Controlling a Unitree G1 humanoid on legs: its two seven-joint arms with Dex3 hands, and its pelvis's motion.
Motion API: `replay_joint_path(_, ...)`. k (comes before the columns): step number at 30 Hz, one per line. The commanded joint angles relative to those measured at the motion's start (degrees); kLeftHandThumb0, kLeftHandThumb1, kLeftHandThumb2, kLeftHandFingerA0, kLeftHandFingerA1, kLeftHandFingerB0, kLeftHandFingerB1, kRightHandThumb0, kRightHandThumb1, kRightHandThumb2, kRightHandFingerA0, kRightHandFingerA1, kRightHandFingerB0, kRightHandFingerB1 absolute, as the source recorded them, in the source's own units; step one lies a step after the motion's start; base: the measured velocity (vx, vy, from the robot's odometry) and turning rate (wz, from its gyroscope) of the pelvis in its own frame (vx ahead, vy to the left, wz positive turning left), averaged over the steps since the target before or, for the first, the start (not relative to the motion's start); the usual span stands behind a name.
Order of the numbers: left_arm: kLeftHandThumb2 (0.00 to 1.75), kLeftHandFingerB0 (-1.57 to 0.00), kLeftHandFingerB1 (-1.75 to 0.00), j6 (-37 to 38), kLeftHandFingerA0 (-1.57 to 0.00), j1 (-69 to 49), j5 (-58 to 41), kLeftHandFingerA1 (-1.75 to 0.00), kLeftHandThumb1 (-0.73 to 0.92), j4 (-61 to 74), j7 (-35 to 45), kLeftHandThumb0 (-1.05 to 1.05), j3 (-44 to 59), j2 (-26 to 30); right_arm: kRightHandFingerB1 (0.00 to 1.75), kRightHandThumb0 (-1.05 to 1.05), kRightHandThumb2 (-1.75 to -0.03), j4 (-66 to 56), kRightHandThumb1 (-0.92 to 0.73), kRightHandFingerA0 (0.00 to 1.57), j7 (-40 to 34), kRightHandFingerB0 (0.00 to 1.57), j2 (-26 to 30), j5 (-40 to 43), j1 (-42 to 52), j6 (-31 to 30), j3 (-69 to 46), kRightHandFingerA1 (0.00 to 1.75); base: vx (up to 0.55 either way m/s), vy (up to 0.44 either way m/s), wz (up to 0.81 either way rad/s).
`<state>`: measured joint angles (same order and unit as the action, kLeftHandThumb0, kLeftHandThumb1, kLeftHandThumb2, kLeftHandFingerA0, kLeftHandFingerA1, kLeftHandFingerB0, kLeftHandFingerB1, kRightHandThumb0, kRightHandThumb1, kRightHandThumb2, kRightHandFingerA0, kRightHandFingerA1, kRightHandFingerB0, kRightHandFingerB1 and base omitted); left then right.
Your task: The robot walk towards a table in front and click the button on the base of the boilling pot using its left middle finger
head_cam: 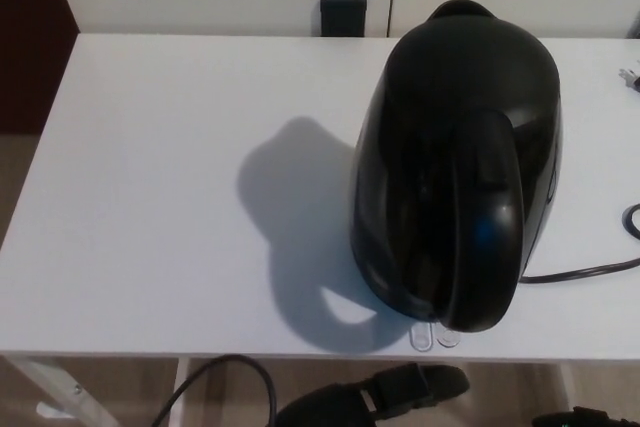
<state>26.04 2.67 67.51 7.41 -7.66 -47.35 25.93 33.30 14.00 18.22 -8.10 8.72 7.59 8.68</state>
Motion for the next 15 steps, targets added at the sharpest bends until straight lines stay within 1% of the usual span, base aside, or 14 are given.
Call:
replay_joint_path(1,1.13,0.00,-0.29,-1.3,-0.13,0.1,2.4,-0.36,0.81,-0.5,0.8,-0.86,1.1,0.6,0.43,-0.55,-0.75,-0.5,-0.41,0.34,-0.4,0.32,0.5,-0.8,0.4,0.9,-0.2,0.47,0.00,0.000,0.00)
replay_joint_path(2,1.14,0.00,-0.26,-1.3,-0.08,0.1,2.3,-0.33,0.85,-0.4,1.2,-0.90,1.3,0.6,0.43,-0.55,-0.75,-0.5,-0.41,0.34,-0.4,0.32,0.5,-0.8,0.3,0.8,-0.3,0.47,0.00,0.000,0.00)
replay_joint_path(3,1.14,0.00,-0.26,-1.4,-0.08,0.0,2.4,-0.33,0.85,-0.3,1.7,-0.90,1.4,0.5,0.43,-0.55,-0.75,-0.5,-0.41,0.34,-0.4,0.32,0.5,-0.8,0.3,0.8,-0.3,0.47,0.00,0.000,0.00)
replay_joint_path(4,1.13,0.00,-0.29,-1.2,-0.12,0.3,2.6,-0.35,0.82,-0.6,1.0,-0.87,1.5,0.4,0.43,-0.55,-0.75,-0.5,-0.41,0.34,-0.4,0.32,0.5,-0.8,0.2,0.8,-0.4,0.47,0.00,0.000,0.00)
replay_joint_path(5,0.76,0.00,-0.22,-1.0,-0.08,0.4,2.9,-0.32,0.92,-0.7,0.6,-0.83,1.6,0.4,0.43,-0.55,-0.75,-0.5,-0.41,0.34,-0.4,0.32,0.4,-0.8,0.2,0.8,-0.4,0.47,0.00,0.000,0.00)
replay_joint_path(6,0.76,0.00,-0.22,-0.9,-0.08,0.4,3.0,-0.32,0.92,-0.7,0.5,-0.83,1.6,0.4,0.43,-0.55,-0.75,-0.5,-0.41,0.34,-0.4,0.32,0.4,-0.8,0.2,0.8,-0.5,0.47,0.00,0.000,0.00)
replay_joint_path(7,0.65,-0.16,-0.27,-0.7,-0.26,0.4,2.9,-0.29,0.81,-0.7,0.2,-0.68,1.7,0.4,0.42,-0.21,-0.54,5.7,-0.48,0.46,7.2,0.53,-2.4,11.8,-2.8,-2.5,-8.9,0.44,0.00,0.000,0.00)
replay_joint_path(8,0.92,-0.09,-0.38,-0.6,-0.16,0.4,2.6,-0.40,0.69,-0.3,0.4,-0.72,2.0,0.4,0.42,-0.29,-0.55,9.2,-0.51,0.65,8.6,0.55,-3.3,15.0,-3.9,-2.0,-11.4,0.49,0.00,0.000,0.00)
replay_joint_path(9,0.92,-0.09,-0.38,-0.6,-0.16,0.4,2.3,-0.40,0.69,0.3,0.8,-0.72,2.3,0.6,0.42,-0.29,-0.55,10.8,-0.51,0.65,5.9,0.55,-2.9,11.4,-4.0,1.0,-10.2,0.49,0.00,0.000,0.00)
replay_joint_path(10,0.92,-0.08,-0.38,-0.6,-0.16,0.4,2.4,-0.40,0.69,0.3,0.6,-0.72,2.3,0.6,0.41,-0.35,-0.55,11.3,-0.50,0.61,6.3,0.54,-3.0,11.0,-4.2,1.4,-10.7,0.47,0.00,0.000,0.00)
replay_joint_path(11,0.92,-0.08,-0.38,-0.5,-0.16,0.4,2.5,-0.40,0.69,0.4,0.5,-0.72,2.3,0.6,0.41,-0.35,-0.55,11.7,-0.50,0.61,6.5,0.54,-3.0,10.8,-4.3,1.6,-11.0,0.47,0.00,0.000,0.00)
replay_joint_path(12,0.65,-0.13,-0.25,-0.4,-0.24,0.3,1.9,-0.29,0.82,0.7,0.8,-0.67,2.6,0.5,0.42,-0.28,-0.54,11.8,-0.50,0.62,7.3,0.53,-3.5,11.5,-4.9,-0.2,-12.2,0.49,0.00,0.000,0.00)
replay_joint_path(13,0.91,-0.09,-0.37,-0.3,-0.17,0.4,2.1,-0.40,0.69,0.9,0.7,-0.72,2.7,0.6,0.40,-0.28,-0.55,12.2,-0.50,0.54,7.2,0.43,-3.7,11.5,-5.1,-0.6,-12.9,0.48,0.00,0.000,0.00)
replay_joint_path(15,0.91,-0.08,-0.37,-0.2,-0.17,0.4,1.9,-0.40,0.69,0.9,0.9,-0.71,2.8,0.5,0.38,-0.30,-0.54,14.1,-0.48,0.53,7.3,0.43,-3.9,11.3,-6.0,-0.6,-13.8,0.47,0.00,0.000,0.00)
